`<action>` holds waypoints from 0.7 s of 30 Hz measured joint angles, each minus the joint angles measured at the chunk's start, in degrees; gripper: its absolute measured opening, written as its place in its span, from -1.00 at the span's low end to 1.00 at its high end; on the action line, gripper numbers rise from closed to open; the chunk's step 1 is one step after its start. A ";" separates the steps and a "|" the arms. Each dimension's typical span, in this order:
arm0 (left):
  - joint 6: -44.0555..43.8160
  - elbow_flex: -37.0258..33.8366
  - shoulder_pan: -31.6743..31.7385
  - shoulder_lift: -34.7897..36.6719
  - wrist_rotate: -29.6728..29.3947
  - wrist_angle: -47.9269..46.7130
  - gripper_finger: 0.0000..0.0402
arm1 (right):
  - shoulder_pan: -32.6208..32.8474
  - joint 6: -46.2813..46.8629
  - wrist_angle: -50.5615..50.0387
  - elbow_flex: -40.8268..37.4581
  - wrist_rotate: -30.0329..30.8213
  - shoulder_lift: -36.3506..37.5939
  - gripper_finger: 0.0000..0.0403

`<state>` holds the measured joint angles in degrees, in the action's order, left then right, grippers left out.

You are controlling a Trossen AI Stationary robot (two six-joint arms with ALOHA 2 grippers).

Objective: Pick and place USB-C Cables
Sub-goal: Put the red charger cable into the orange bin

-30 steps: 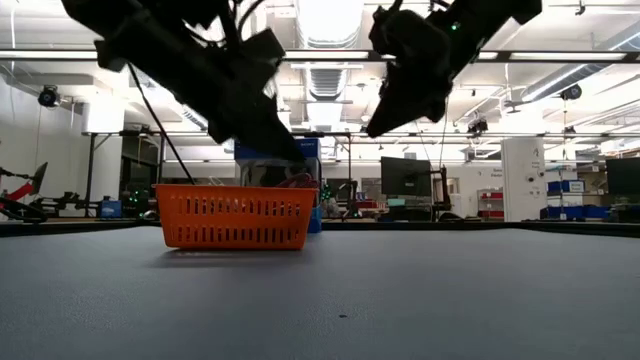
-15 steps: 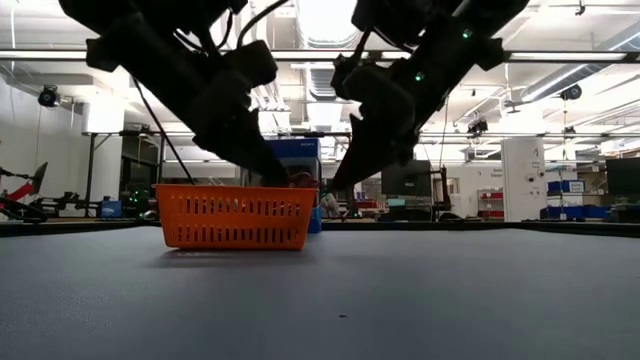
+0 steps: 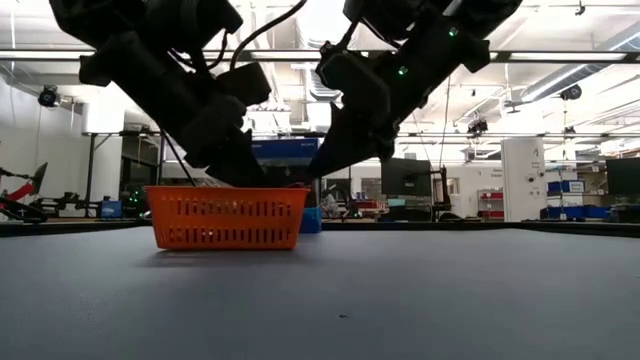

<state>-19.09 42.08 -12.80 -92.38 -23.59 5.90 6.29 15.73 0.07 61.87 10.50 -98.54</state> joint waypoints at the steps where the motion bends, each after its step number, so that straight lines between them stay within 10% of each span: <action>1: -0.25 -0.23 0.00 0.00 -0.06 0.04 -1.00 | -0.10 0.00 0.35 0.00 -0.01 0.00 -0.96; 21: -2.53 -3.45 0.11 -0.09 -1.22 0.10 -1.00 | -0.32 -0.84 -4.49 0.64 0.00 2.60 -0.96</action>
<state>-21.62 38.63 -12.69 -92.47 -24.81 6.00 5.98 14.89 -4.42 62.50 10.50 -95.94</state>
